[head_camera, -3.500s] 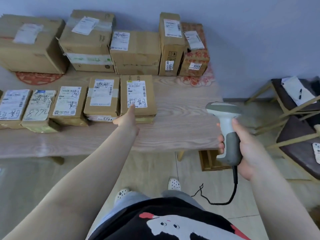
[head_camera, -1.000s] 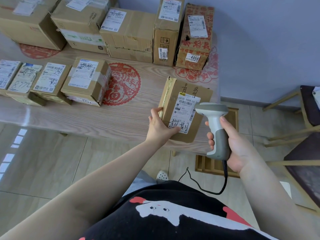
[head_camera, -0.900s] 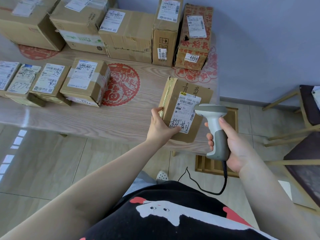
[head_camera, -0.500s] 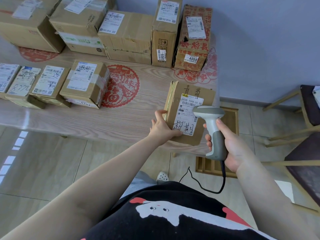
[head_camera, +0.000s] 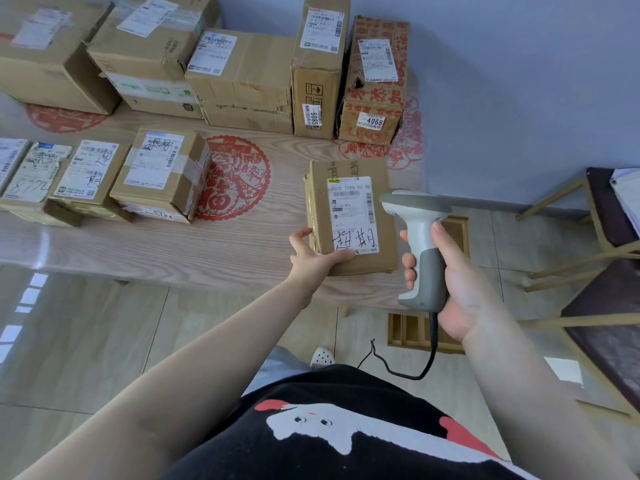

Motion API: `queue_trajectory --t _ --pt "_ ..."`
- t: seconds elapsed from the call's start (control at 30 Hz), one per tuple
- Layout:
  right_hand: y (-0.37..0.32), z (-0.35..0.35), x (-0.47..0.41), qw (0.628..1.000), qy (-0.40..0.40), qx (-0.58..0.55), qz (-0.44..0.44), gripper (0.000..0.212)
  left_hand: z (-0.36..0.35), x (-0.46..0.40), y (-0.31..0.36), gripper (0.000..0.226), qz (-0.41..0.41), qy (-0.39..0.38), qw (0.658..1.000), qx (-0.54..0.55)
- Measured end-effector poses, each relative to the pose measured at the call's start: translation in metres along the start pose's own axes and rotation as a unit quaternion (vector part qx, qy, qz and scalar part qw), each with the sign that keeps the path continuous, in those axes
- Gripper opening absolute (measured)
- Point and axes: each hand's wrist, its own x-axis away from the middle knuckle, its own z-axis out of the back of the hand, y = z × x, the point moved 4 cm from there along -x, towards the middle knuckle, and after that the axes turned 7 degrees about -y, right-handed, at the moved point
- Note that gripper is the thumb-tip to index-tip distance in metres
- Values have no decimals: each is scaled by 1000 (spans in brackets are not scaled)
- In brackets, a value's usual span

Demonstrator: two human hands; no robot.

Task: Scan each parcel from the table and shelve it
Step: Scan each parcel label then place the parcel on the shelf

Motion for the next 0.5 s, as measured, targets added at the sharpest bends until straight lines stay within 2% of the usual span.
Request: queue_trajectory --t 0.13,0.27,0.5 --pt "1 -20 8 999 -39 -15 20 52 5 -7 -8 112 2 -4 999 53" --pt "2 -39 10 998 -57 3 31 65 10 0 -7 106 -17 4 998 52" --pt "1 -51 9 998 -58 8 19 46 16 10 -4 106 -42 17 998 50"
